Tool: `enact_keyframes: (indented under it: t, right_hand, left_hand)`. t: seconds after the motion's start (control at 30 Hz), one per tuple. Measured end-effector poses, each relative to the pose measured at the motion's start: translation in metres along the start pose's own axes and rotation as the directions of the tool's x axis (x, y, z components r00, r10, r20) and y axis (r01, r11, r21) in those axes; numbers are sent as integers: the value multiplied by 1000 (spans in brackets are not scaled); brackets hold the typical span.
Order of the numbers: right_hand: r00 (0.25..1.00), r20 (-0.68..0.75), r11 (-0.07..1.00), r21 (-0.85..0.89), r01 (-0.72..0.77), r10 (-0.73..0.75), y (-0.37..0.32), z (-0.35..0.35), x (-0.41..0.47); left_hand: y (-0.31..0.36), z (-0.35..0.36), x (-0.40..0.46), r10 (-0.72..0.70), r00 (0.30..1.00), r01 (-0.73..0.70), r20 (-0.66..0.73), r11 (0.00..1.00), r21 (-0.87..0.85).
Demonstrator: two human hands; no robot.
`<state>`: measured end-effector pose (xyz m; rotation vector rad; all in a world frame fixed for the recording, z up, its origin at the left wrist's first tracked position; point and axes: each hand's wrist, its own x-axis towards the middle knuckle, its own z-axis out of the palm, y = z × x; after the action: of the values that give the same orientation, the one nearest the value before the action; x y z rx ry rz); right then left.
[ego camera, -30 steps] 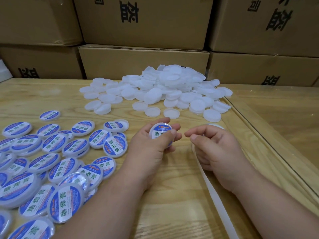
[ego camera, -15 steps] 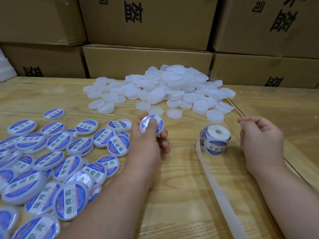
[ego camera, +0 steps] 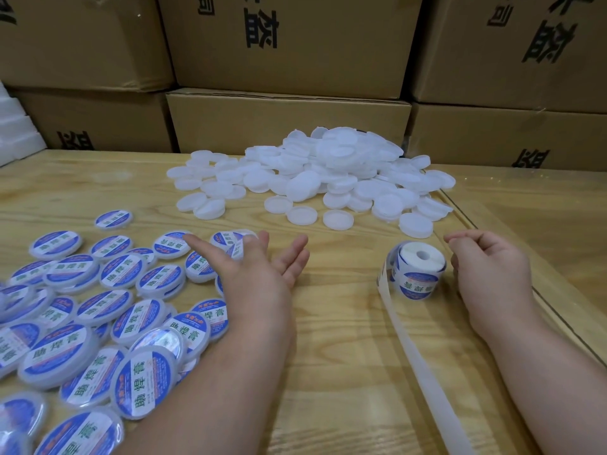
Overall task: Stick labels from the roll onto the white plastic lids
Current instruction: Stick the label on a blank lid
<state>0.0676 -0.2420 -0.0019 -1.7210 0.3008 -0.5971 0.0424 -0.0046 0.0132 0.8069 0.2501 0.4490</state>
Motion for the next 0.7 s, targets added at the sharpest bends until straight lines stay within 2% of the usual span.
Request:
enact_keyframes:
  t: [0.1,0.17,0.23,0.27,0.3,0.37,0.43,0.47,0.5,0.57,0.7]
  right_hand:
    - [1000,-2,1000,-3,-10,10,1,-1,0]
    - [1000,2,1000,-4,-10,10,1,-1,0]
    - [1000,4,1000,-4,-6,6,0,-1,-1]
    - [1000,5,1000,-4,-4,4,-1,-1,-2]
    - [1000,7,1000,-1,-2,2,-2,-1,-3]
    - [1000,12,1000,2,3,-3,-3,-1,-5]
    - [1000,17,1000,-7,20,-20,-4,-1,-7]
    - [999,21,999,-9,32,-32,-4,-1,-8]
    - [999,24,999,-7,43,-43,-4,-1,-10]
    - [997,33,998,-3,64,-64,-4,0,-12]
    - [989,61,991,35,130,-132,-8,-1,-21]
  left_hand:
    - [2,-1,-2,-26,999,26,29,1000,-2]
    - [1,-2,-4,-52,996,48,74,997,59]
    - [-2,0,-10,-81,983,43,166,974,222]
    - [-4,1,-15,-82,968,-5,236,938,345]
    - [-7,1,-20,-76,945,-92,317,871,483]
    - [-14,0,-27,-65,871,-332,488,654,680]
    - [-25,1,-27,-119,775,-538,621,391,747]
    - [-31,2,-24,-148,751,-597,644,267,757]
    - [-36,4,-19,-169,747,-622,643,167,765]
    - [-44,10,-9,-193,769,-615,609,33,787]
    - [-57,26,22,-179,823,-558,539,-74,827]
